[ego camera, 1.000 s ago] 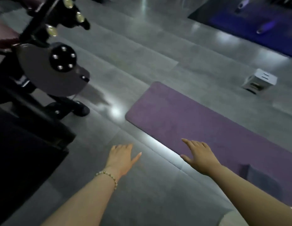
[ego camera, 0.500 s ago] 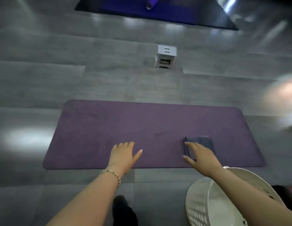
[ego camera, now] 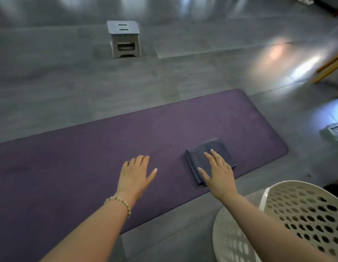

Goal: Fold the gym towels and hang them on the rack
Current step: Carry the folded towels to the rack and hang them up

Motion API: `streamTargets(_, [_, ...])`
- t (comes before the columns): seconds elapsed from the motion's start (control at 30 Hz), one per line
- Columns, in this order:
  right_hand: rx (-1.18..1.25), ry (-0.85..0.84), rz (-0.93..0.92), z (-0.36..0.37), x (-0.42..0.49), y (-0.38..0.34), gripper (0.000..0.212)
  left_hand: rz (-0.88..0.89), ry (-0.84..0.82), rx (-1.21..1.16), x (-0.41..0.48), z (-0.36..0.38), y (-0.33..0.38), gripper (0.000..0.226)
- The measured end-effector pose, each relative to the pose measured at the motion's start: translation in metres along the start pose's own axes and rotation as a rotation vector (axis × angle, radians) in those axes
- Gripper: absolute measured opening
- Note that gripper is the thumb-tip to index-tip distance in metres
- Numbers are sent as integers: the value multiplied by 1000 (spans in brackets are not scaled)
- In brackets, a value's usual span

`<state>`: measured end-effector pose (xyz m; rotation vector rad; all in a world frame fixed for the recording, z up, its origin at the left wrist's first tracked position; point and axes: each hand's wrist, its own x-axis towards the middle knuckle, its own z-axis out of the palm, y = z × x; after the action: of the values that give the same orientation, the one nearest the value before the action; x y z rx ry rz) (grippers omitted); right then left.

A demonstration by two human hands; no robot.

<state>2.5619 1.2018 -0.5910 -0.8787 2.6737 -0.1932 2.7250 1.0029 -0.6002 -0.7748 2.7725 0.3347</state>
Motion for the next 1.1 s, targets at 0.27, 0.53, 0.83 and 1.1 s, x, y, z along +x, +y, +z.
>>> streamTargets(0.27, [63,-34,255,197,86,90,62,93,-38,-98,121,203,25,83])
streamTargets(0.53, [109,-35,333,277,143,166,56,160,12,-332,225,278,61,90])
streamTargets(0.83, [204,77,302,315,151,184,61,59,-124,-549,302,312,111,60])
streamTargets(1.1, [370,108,322,313,149,181,68,10,49,-1025,301,307,149,33])
